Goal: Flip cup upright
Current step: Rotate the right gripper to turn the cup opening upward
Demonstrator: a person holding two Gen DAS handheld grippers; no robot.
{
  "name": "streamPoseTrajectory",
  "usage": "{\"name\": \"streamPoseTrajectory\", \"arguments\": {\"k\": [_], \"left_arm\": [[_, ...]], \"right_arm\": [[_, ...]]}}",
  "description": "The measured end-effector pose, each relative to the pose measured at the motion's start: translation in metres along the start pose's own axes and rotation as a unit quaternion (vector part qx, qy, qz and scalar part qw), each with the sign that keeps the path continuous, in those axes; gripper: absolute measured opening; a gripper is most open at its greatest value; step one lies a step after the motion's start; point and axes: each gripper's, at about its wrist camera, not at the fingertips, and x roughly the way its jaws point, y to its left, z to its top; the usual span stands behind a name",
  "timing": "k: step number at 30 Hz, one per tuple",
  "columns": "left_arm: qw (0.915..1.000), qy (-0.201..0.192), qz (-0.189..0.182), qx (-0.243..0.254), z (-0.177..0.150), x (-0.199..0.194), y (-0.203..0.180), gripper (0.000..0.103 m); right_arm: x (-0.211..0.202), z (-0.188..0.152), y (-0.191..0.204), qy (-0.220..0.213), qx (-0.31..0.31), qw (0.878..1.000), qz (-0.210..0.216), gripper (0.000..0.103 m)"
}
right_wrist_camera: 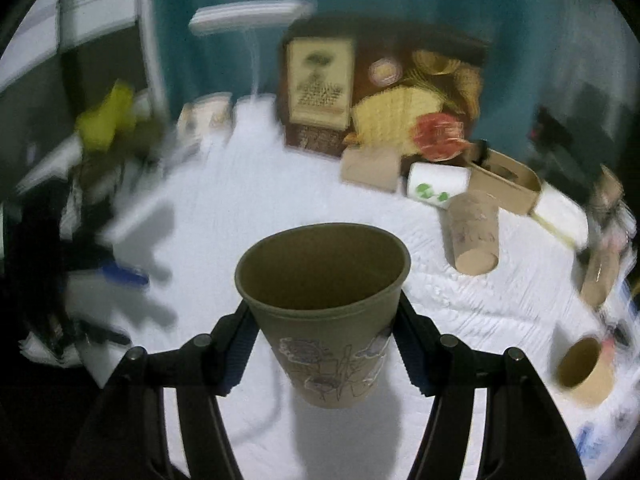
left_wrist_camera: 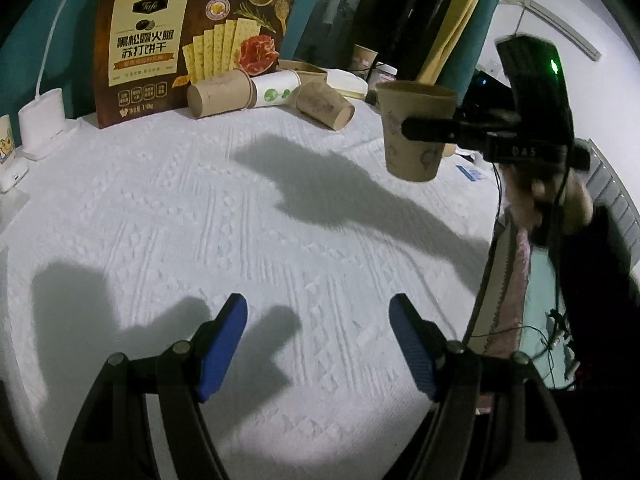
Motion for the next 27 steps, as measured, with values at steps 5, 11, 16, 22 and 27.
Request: {"name": "streamPoseTrajectory", "arguments": {"k": [5,11,16,22,27], "left_arm": [[0.9999,-0.003,0.001,-0.014,0.007,0.002,0.000,0.074],[0.9998,0.018,-0.002,-0.001,0.012,0.013,-0.006,0.074],[0.9996,0.026,-0.010,0.010,0.017,0.021,-0.011,0.074],[0.9993,0.032,-0.018,0.012,0.015,0.029,-0.011,0.074],[0.9991,0.039,-0.018,0.005,0.015,0.035,-0.010,0.074]], "right_arm": [[-0.005,-0.037,-0.006,-0.062,0.110,0.992,-0.008,0.061],[-0.008,-0.080,-0.015,-0.110,0.199,0.972,-0.050,0.061],[-0.005,-0.099,-0.011,-0.122,0.215,0.965,-0.087,0.061],[-0.002,-0.100,0.000,-0.124,0.189,0.966,-0.124,0.061],[0.001,-0.099,0.006,-0.122,0.173,0.967,-0.141,0.061]]}}
